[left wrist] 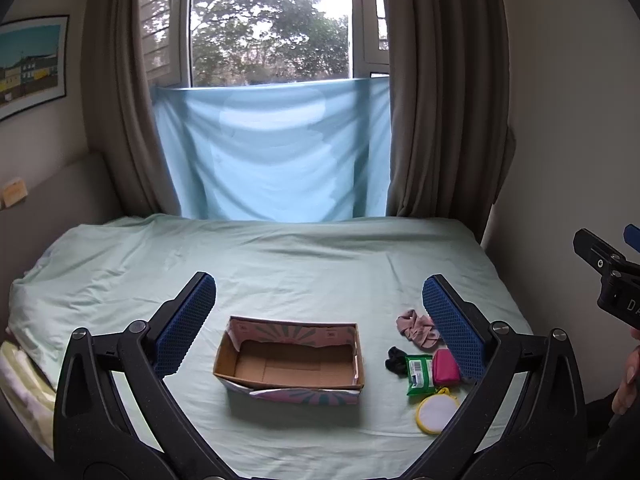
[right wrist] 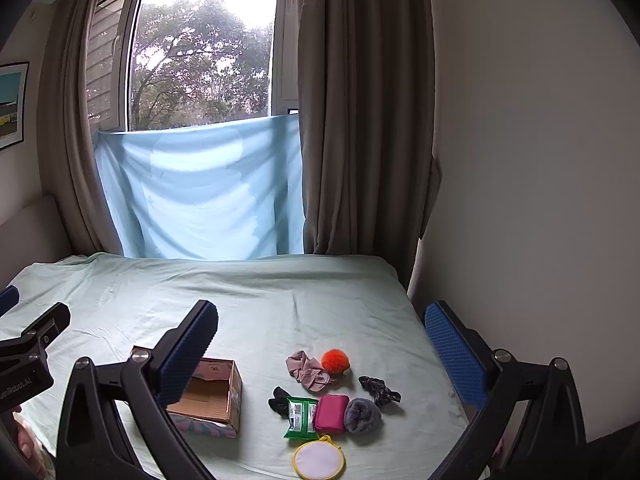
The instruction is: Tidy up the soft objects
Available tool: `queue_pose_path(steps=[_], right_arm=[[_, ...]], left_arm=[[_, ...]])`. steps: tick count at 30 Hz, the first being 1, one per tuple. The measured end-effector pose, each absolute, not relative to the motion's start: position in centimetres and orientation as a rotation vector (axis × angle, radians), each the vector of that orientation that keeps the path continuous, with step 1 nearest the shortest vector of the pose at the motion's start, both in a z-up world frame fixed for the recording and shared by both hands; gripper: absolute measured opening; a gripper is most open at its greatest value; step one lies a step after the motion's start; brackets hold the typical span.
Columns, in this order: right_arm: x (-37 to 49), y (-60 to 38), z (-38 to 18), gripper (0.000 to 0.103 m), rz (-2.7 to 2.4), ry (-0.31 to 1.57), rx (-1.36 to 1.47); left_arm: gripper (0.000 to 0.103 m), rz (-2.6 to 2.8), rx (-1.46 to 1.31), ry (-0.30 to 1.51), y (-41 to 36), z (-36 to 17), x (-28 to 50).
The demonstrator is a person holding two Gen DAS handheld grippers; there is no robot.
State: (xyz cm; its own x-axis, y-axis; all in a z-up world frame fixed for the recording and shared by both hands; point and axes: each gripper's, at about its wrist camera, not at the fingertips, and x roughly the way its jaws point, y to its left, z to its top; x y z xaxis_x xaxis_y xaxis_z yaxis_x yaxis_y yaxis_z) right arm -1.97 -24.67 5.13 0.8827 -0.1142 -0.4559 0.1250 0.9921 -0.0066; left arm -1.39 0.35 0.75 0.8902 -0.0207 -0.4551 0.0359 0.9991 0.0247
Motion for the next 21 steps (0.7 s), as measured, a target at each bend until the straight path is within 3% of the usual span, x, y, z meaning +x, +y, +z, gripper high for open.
queue_pose_path(steps=[21], right_arm=[[-2.10, -24.31, 5.07, 0.103, -0.122, 0.471, 0.024]], left_arm=[[0.103, -0.034, 0.051, 0.471, -0.31, 0.57, -1.44]])
